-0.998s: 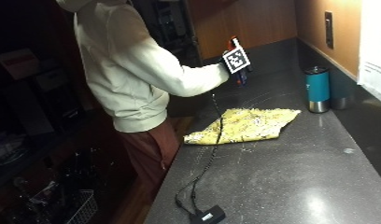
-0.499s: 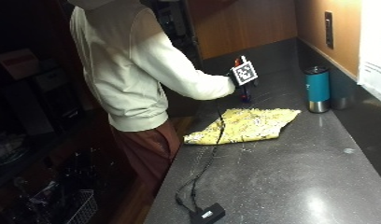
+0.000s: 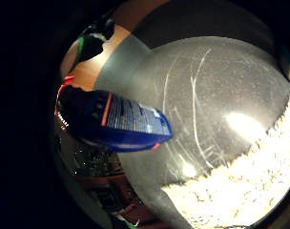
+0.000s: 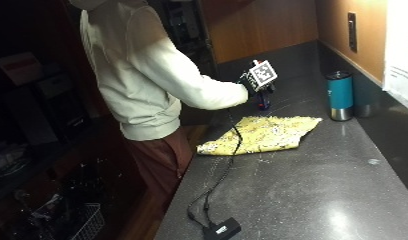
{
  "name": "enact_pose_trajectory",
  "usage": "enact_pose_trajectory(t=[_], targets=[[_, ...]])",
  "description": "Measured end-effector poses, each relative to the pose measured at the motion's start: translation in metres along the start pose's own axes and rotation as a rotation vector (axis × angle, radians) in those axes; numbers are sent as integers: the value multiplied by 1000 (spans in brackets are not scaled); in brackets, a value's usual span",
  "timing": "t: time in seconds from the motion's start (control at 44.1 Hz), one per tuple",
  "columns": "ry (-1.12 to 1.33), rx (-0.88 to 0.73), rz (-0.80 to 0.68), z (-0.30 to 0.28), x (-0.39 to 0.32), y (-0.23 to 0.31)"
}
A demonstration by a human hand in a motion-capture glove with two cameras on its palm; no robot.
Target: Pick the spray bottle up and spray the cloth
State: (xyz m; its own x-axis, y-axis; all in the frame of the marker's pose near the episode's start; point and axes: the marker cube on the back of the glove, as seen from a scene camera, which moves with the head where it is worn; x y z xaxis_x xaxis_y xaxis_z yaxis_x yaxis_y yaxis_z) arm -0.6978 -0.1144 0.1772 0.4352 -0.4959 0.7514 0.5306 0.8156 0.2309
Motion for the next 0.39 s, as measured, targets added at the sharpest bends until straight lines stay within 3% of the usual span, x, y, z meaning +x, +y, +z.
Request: enact_pose_trajectory(t=[0.159,0.249,0.385], targets=[[-17,27,8,-32,-1,20],[-64,155,-6,-30,-17,3],[32,8,-10,-24,-14,22]])
